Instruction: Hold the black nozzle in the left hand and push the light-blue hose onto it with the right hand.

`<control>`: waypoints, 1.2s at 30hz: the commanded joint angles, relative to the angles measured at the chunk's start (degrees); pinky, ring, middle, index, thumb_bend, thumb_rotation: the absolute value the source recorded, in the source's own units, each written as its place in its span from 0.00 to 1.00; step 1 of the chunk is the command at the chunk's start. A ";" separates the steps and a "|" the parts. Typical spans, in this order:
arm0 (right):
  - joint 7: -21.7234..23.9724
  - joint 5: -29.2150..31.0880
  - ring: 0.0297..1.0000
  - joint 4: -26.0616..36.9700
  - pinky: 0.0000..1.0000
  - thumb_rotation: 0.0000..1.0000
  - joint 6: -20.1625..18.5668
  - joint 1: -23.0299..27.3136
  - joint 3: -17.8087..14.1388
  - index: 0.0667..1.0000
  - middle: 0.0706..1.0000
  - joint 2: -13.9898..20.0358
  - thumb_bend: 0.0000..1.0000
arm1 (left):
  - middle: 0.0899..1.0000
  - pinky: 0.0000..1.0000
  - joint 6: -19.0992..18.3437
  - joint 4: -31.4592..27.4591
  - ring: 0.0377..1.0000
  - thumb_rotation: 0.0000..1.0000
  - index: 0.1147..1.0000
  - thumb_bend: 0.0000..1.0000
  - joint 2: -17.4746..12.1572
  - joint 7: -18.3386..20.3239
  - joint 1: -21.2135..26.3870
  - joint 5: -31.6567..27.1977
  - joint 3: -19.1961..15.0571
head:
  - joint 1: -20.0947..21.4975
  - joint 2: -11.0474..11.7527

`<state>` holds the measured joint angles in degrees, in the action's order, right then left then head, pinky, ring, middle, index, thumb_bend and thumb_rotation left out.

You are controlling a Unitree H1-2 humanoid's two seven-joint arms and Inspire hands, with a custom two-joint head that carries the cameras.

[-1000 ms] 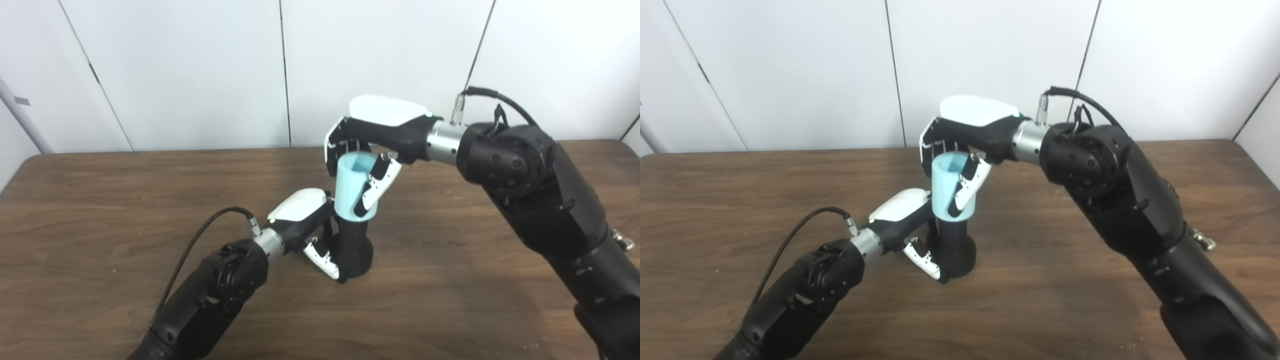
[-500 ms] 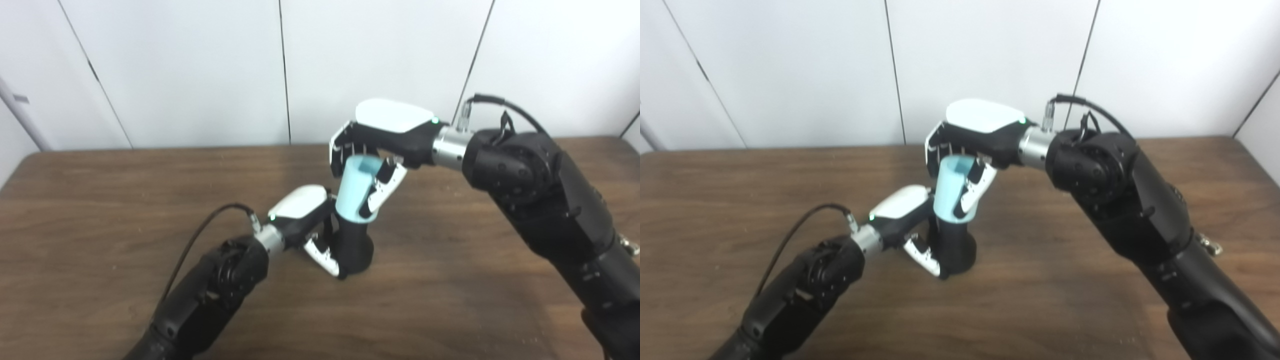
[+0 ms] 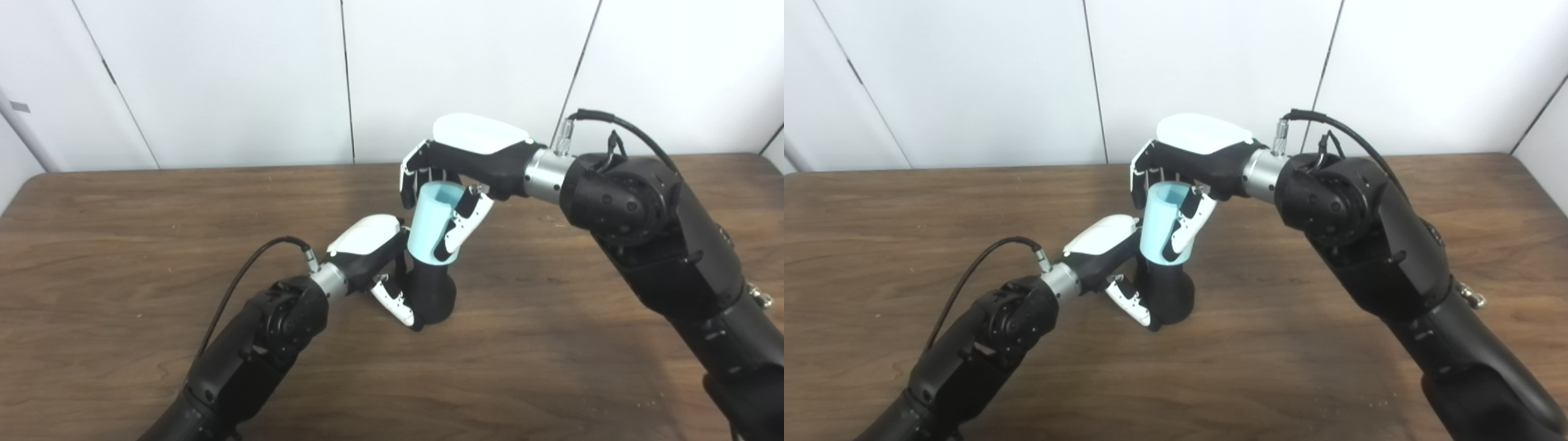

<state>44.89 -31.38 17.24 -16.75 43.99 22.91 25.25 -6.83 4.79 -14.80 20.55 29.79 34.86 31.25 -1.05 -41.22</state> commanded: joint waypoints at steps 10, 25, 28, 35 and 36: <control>1.20 1.78 0.42 2.54 0.35 0.00 1.12 2.49 0.65 0.48 0.43 -0.71 0.50 | 0.42 1.00 -0.46 2.23 0.59 0.00 0.42 0.53 -0.25 3.21 -0.82 0.76 1.30 | 0.04 -0.03; 1.14 1.45 0.43 2.97 0.34 0.00 1.00 -1.27 0.81 0.48 0.44 0.76 0.50 | 0.42 1.00 -0.84 1.39 0.59 0.00 0.42 0.53 -0.73 3.92 -1.00 0.79 0.93 | 0.37 -0.50; 0.41 0.90 0.42 2.73 0.35 0.00 1.09 -2.80 0.95 0.48 0.44 0.92 0.50 | 0.42 1.00 -1.03 1.37 0.59 0.00 0.42 0.53 -0.69 3.91 -1.10 0.91 0.88 | 0.72 -0.53; -2.14 0.62 0.41 1.59 0.36 0.00 0.74 -6.82 0.63 0.49 0.43 1.38 0.50 | 0.43 1.00 -1.26 1.42 0.59 0.00 0.42 0.53 -0.44 3.72 -1.14 0.91 0.69 | 0.45 -0.60; -2.38 0.61 0.41 1.52 0.35 0.00 0.67 -7.08 0.60 0.49 0.43 1.40 0.50 | 0.43 1.00 -1.22 1.44 0.59 0.00 0.42 0.53 -0.44 3.67 -1.15 0.90 0.67 | 0.45 -0.60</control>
<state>40.39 -30.72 19.37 -16.11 37.96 22.56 25.14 -6.39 4.82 -14.48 21.43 29.77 34.84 31.24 -0.53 -41.75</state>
